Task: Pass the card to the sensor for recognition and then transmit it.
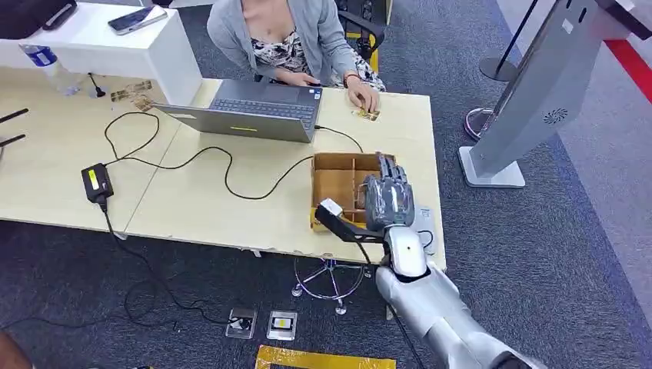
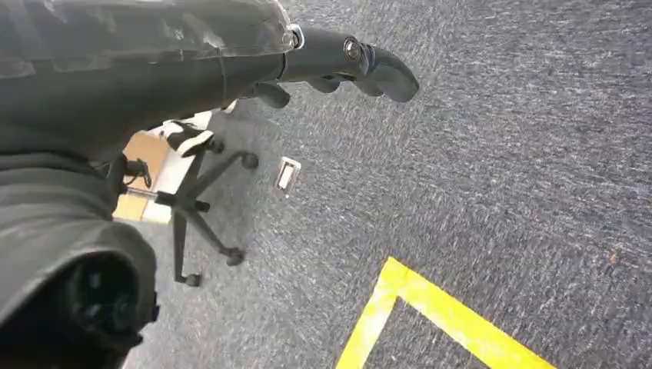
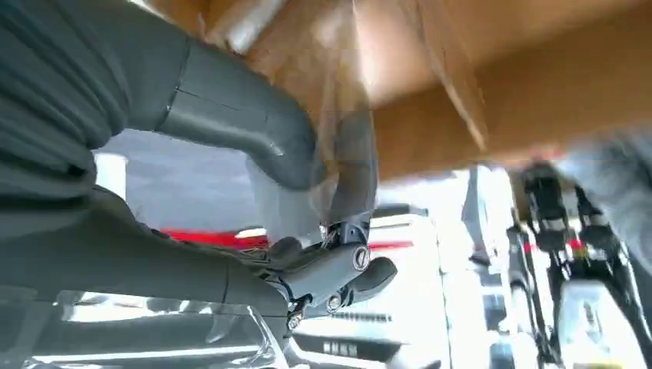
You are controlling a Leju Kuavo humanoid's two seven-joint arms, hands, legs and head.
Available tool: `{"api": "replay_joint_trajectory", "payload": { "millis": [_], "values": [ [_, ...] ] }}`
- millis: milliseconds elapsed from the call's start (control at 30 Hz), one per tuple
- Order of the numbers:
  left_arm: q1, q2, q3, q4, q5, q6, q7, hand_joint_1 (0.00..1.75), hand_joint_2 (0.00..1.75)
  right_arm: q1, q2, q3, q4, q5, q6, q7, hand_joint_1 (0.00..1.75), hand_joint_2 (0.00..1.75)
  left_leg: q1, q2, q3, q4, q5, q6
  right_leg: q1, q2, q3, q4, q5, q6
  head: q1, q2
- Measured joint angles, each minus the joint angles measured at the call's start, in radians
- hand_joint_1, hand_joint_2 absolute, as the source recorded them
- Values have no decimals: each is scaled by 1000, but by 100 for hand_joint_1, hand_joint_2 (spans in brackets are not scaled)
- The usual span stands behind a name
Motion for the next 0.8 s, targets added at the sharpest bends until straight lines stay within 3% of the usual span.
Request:
{"api": "replay_joint_trajectory", "payload": {
  "millis": [300, 600, 800],
  "values": [
    [0, 1, 0, 0, 8, -4, -33, 0, 0, -122, -4, -26, -104, 32, 45, 21, 175, 175, 0, 0, 0, 0, 0, 0, 0, 0, 0, 0, 0, 0, 0, 0],
    [0, 1, 0, 0, 2, -25, -45, 0, 0, -178, 56, -42, -66, 51, 37, 3, 175, 175, 0, 0, 0, 0, 0, 0, 0, 0, 0, 0, 0, 0, 0, 0],
    [0, 3, 0, 0, -1, -24, -49, 0, 0, -211, 95, -42, -8, 63, 60, 27, 175, 175, 0, 0, 0, 0, 0, 0, 0, 0, 0, 0, 0, 0, 0, 0]
  ]
}}
